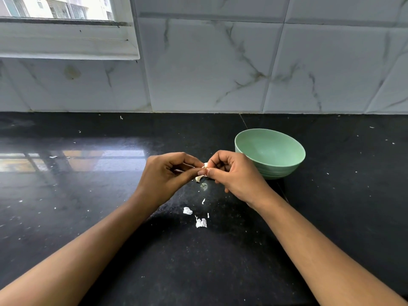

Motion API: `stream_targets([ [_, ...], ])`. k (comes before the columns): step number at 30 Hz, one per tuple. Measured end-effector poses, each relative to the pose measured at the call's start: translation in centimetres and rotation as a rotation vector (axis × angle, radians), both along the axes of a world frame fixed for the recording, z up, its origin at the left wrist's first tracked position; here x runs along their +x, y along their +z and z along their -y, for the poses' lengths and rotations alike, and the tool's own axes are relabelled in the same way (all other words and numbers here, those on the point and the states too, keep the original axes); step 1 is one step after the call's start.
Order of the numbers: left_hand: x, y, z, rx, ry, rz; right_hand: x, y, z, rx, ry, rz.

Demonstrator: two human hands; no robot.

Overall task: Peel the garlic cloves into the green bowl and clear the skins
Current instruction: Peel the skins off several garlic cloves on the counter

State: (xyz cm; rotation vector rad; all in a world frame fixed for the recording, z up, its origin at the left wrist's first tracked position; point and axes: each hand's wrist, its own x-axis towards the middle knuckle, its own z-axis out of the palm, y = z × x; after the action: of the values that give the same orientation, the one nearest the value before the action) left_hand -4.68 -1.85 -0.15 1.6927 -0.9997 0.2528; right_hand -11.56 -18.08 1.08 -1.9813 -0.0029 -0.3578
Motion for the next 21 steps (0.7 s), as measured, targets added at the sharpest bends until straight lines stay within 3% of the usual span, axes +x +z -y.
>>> stream_targets([
  [8, 0.3, -0.2, -0.1, -0.001, -0.046, -0.08, -0.3, 0.4, -0.3, 0.06, 0.06, -0.03],
  [15, 0.3, -0.2, 0.1, -0.041, -0.105, -0.266, -0.3, 1.3, 0.2, 0.431, 0.093, -0.11],
  [18, 0.4, -0.1, 0.3, -0.095, -0.132, -0.4, -0.4, 1.5, 0.7, 0.346, 0.042, -0.125],
  [21, 0.7, 0.1, 0.3, -0.142, -0.117, -0.528, -0.6, 1.6, 1.1, 0.088, 0.082, -0.204],
])
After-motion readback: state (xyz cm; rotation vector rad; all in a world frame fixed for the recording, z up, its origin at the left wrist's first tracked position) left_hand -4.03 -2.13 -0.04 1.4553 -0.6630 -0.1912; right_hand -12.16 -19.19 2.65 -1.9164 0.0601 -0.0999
